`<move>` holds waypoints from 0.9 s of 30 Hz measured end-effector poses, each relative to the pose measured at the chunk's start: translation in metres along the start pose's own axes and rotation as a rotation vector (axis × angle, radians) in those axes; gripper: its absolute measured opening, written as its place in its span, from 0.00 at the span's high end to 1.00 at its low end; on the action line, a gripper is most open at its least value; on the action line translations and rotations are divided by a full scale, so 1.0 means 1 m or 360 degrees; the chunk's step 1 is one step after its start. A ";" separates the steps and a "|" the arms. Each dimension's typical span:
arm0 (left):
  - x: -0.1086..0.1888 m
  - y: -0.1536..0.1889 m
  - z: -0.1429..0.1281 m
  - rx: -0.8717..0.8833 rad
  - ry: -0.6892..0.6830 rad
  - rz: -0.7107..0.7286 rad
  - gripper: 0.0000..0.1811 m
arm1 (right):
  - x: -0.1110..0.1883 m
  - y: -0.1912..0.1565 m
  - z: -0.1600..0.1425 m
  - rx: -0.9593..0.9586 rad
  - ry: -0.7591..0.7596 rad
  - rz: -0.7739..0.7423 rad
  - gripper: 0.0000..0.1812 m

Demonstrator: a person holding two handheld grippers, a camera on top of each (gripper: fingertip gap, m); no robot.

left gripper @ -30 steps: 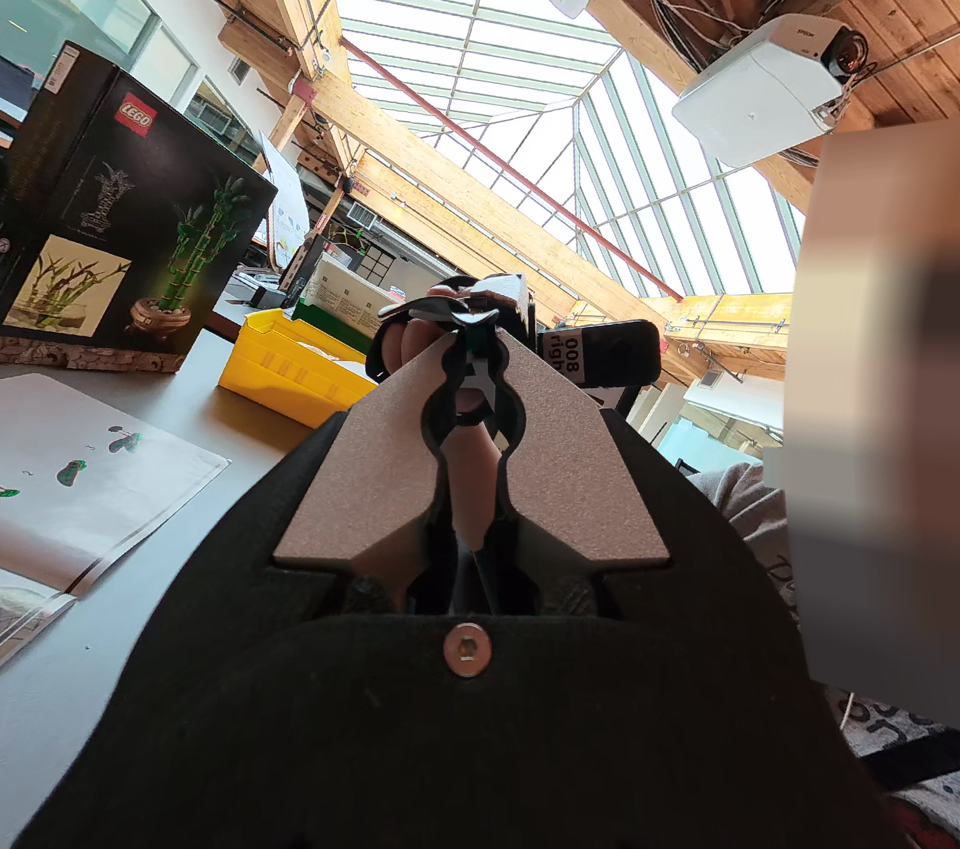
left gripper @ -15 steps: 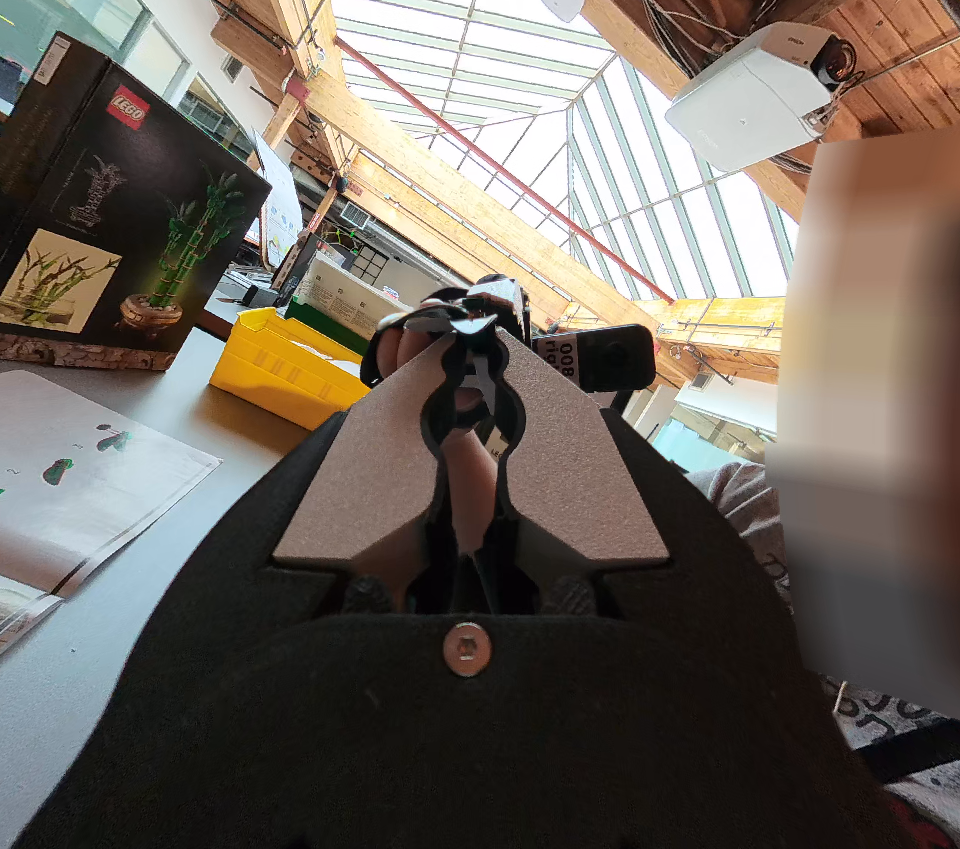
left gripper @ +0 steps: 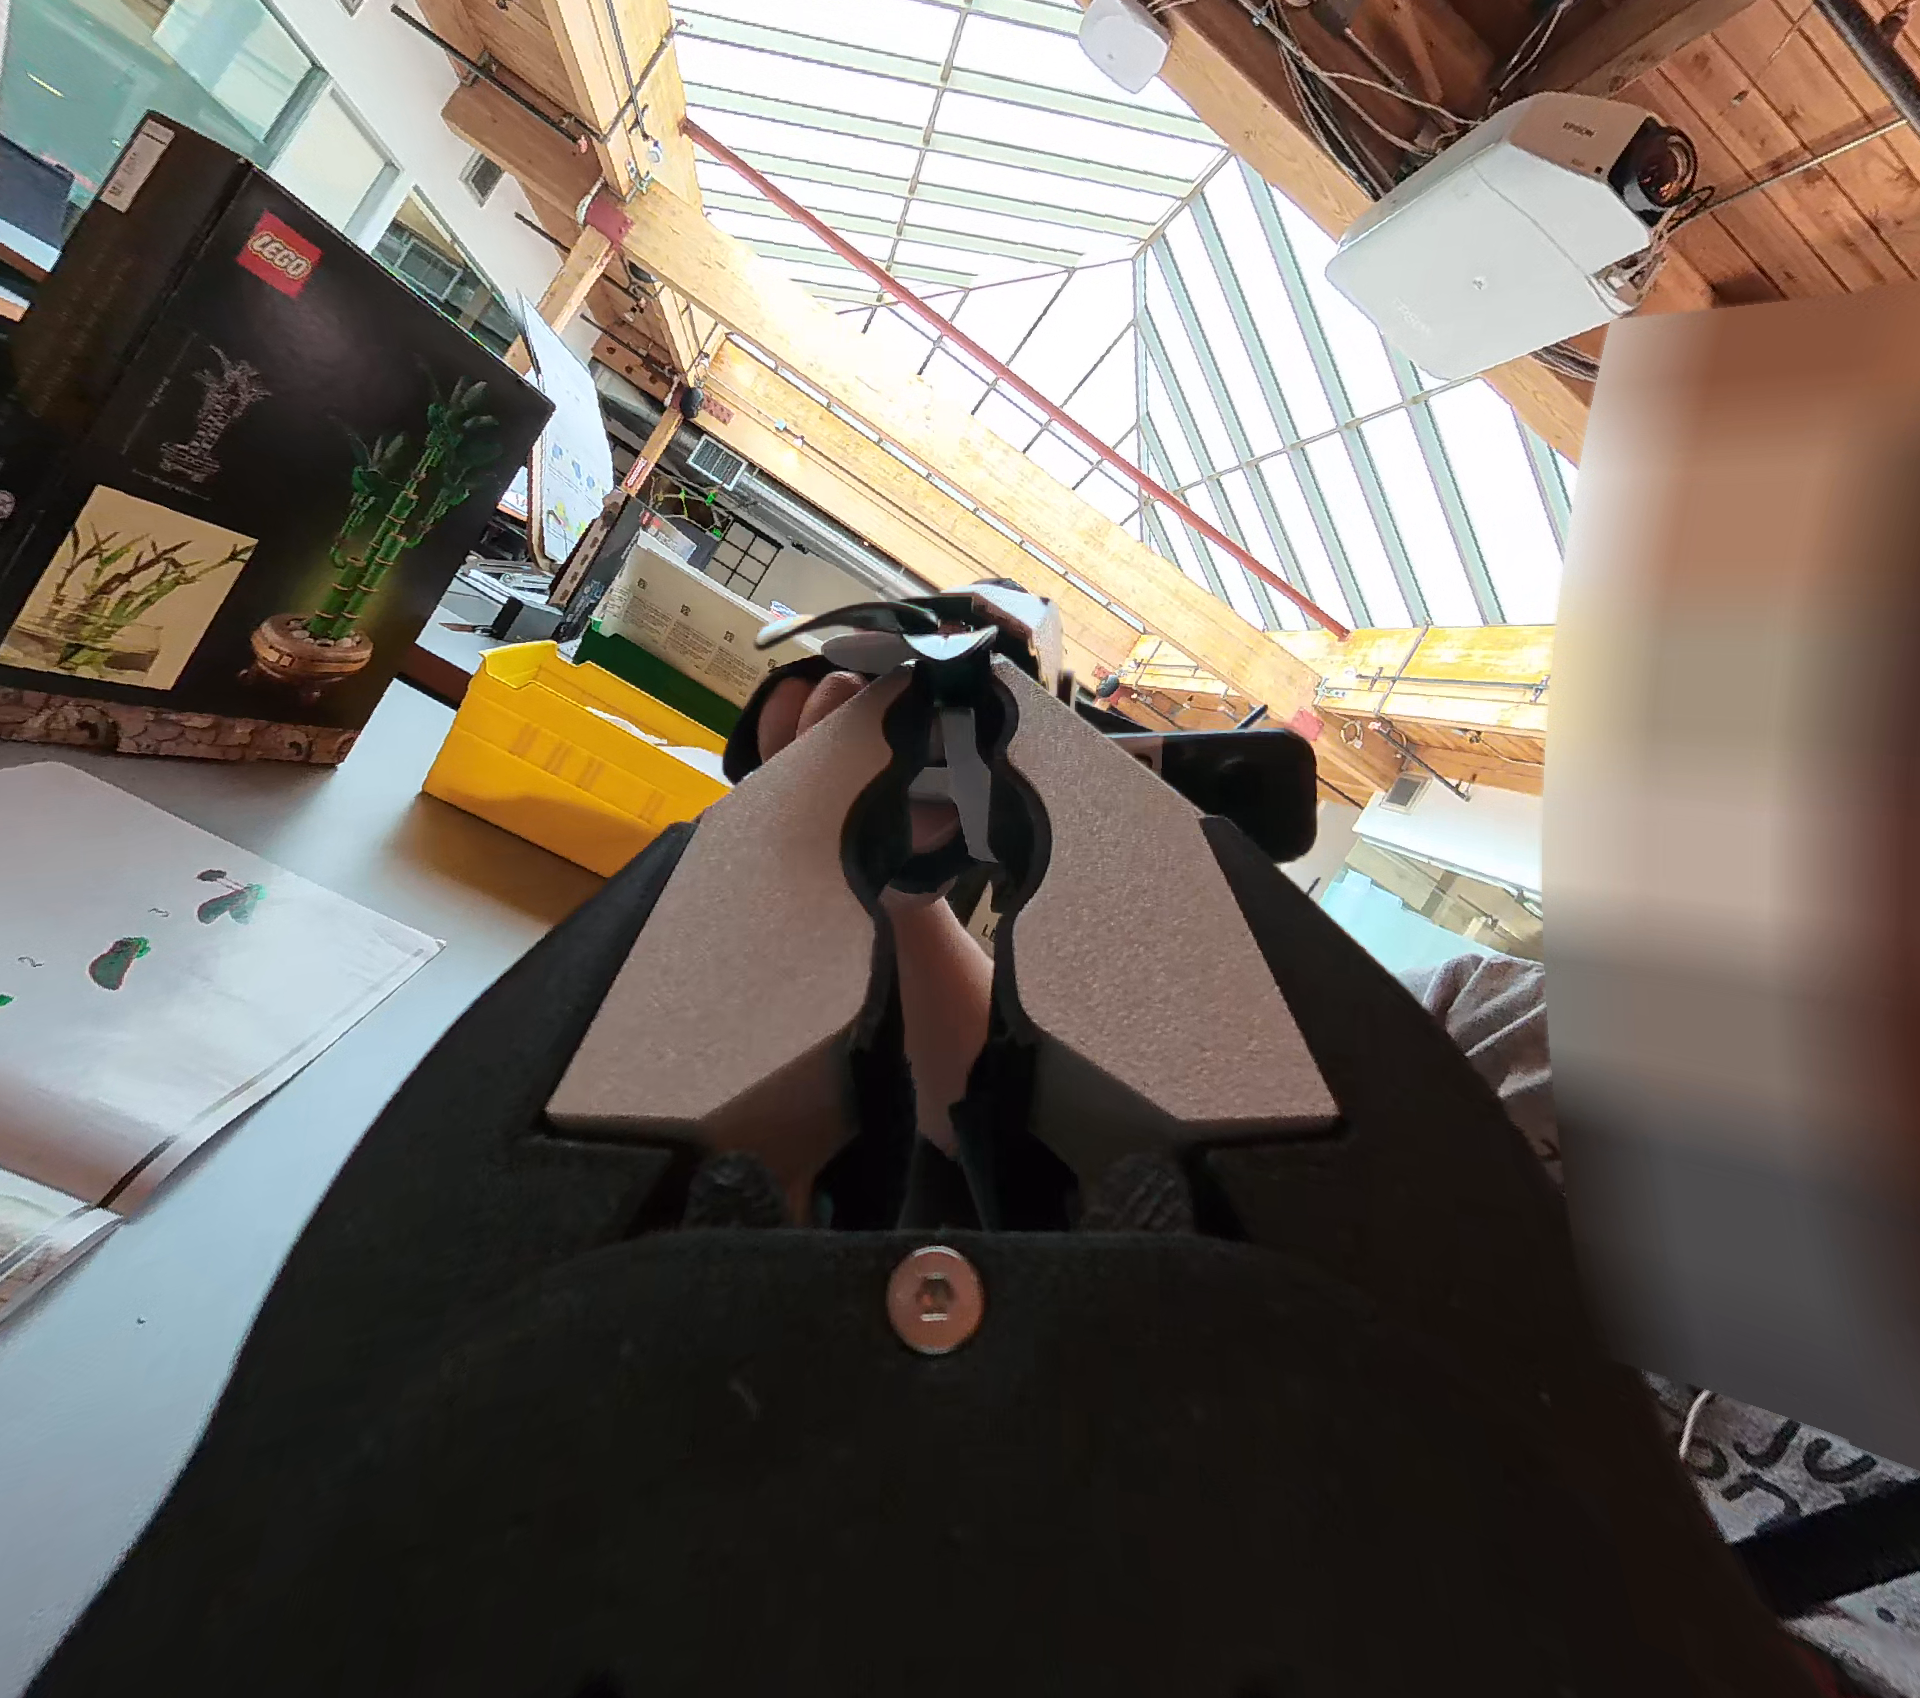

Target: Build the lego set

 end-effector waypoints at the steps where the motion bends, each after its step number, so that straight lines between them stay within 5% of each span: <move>1: 0.000 0.000 0.000 -0.0003 0.0002 0.0001 0.97 | -0.001 0.000 0.000 0.0009 -0.0010 -0.0010 0.93; 27: -0.001 0.006 0.002 -0.0058 0.0058 -0.0007 0.97 | 0.000 0.000 0.005 0.0058 -0.0046 -0.0167 0.94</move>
Point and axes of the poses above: each gripper's, where its closed fingertips meet, x back along the fingers, z out of its top, y = z × x across the jaws, the point moved 4 cm from there along x, back along the fingers, and after that the axes turned 8 degrees about -z, right-handed, at the moved point
